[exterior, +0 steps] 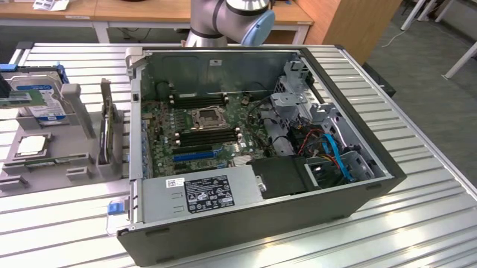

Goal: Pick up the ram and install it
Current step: 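Pick up the ram and move it above insertion slot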

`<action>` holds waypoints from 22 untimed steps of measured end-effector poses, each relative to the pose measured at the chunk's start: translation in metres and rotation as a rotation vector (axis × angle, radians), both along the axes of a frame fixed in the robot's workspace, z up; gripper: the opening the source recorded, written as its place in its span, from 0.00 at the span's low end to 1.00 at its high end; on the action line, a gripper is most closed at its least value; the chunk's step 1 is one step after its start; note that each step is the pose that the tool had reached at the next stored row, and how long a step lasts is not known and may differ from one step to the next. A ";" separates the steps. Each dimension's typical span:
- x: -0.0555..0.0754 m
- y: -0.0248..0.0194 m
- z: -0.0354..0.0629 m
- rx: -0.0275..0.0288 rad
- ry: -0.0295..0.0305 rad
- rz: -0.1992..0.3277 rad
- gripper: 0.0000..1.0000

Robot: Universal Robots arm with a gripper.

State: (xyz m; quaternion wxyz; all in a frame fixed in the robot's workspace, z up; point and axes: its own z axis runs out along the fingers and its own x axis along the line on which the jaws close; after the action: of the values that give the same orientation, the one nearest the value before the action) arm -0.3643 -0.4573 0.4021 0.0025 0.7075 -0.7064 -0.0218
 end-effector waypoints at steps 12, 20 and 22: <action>0.001 -0.0001 0.0057 -0.0002 0.0002 0.000 0.12; 0.012 0.0000 0.0055 0.0000 0.0001 0.000 0.12; 0.015 0.0000 0.0055 0.0000 0.0000 0.000 0.12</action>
State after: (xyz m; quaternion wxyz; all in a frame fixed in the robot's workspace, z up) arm -0.3494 -0.4573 0.4076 0.0025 0.7075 -0.7063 -0.0218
